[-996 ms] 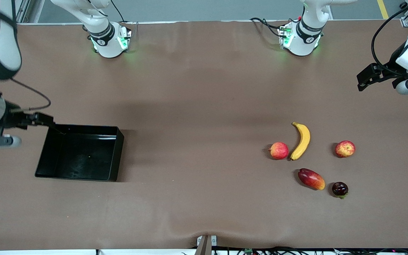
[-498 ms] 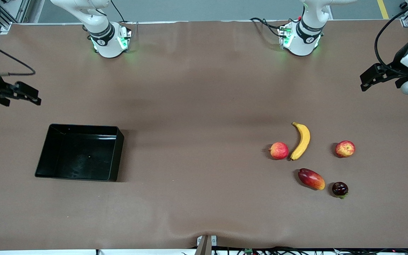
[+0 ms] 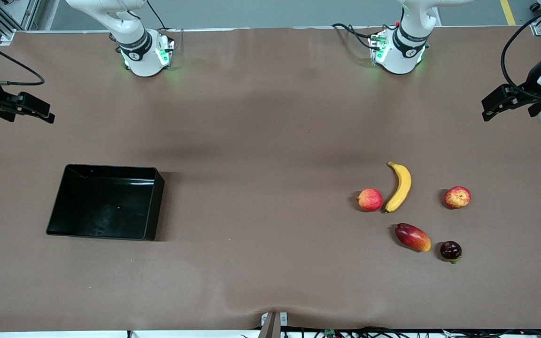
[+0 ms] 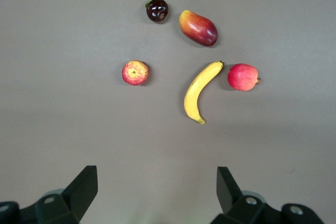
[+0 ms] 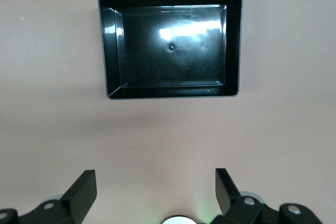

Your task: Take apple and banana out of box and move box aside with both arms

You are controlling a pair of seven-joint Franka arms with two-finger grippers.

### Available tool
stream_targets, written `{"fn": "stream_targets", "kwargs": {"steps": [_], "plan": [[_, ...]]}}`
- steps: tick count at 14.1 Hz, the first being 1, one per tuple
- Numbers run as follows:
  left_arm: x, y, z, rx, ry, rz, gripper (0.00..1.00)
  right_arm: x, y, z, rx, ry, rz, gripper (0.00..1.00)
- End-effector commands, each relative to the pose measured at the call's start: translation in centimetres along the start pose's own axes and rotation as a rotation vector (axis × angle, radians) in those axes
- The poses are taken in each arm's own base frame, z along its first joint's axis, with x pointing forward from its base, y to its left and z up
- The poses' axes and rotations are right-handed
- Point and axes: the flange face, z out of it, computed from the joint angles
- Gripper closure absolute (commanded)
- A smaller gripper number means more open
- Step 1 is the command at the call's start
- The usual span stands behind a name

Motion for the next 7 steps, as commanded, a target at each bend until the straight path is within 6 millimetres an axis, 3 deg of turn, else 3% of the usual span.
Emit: {"fn": "stream_targets", "kwargs": {"steps": [1, 7], "plan": [[-0.48, -0.22, -0.81, -0.018, 0.012, 0.018, 0.0, -0.77, -0.39, -1.23, 0.006, 0.012, 0.007, 0.0], [-1.03, 0.31, -0.83, -0.016, -0.013, 0.028, 0.0, -0.74, -0.68, -1.35, 0.001, 0.015, -0.001, 0.0]]}}
